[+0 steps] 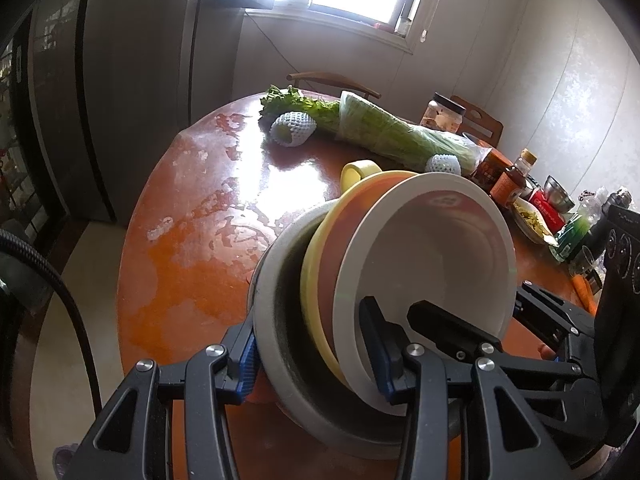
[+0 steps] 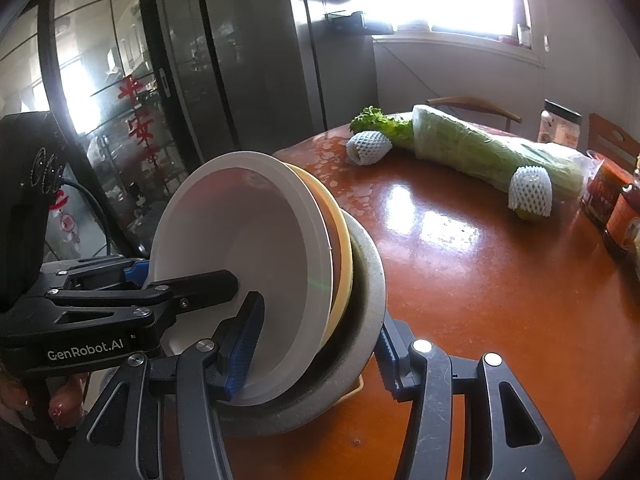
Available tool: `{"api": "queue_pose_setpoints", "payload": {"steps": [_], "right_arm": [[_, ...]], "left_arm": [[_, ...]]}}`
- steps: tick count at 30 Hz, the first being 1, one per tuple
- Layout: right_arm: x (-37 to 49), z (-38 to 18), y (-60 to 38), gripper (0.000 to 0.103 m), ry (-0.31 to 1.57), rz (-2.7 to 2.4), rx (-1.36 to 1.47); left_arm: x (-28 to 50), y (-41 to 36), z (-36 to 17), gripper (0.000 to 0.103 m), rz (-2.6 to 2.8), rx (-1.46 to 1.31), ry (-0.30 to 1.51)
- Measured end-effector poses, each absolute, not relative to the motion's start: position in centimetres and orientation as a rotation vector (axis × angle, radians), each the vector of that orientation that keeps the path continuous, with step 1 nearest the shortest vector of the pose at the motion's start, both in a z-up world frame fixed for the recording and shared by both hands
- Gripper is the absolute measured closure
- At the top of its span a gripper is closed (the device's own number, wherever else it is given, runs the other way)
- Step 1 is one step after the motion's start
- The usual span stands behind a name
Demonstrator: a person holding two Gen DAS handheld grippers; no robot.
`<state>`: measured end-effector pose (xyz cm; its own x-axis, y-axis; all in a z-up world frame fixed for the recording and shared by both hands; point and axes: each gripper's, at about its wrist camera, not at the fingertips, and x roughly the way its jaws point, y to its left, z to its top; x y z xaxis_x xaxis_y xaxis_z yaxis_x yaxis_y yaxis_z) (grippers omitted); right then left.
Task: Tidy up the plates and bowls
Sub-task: 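Lower the nested bowls onto the plate stack with the left tool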
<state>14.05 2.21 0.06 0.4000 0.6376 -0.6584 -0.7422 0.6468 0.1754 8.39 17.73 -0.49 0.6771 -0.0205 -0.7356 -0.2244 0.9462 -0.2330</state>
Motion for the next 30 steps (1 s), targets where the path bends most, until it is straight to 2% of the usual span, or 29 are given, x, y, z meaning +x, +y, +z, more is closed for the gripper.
{"api": "queue_pose_setpoints", "payload": {"steps": [30], "right_arm": [[14.52,-0.08,2.29,0.047,0.760,0.849,-0.168]], "left_arm": [[8.62,17.79,-0.73,0.057,0.133,-0.294,0.816]]}}
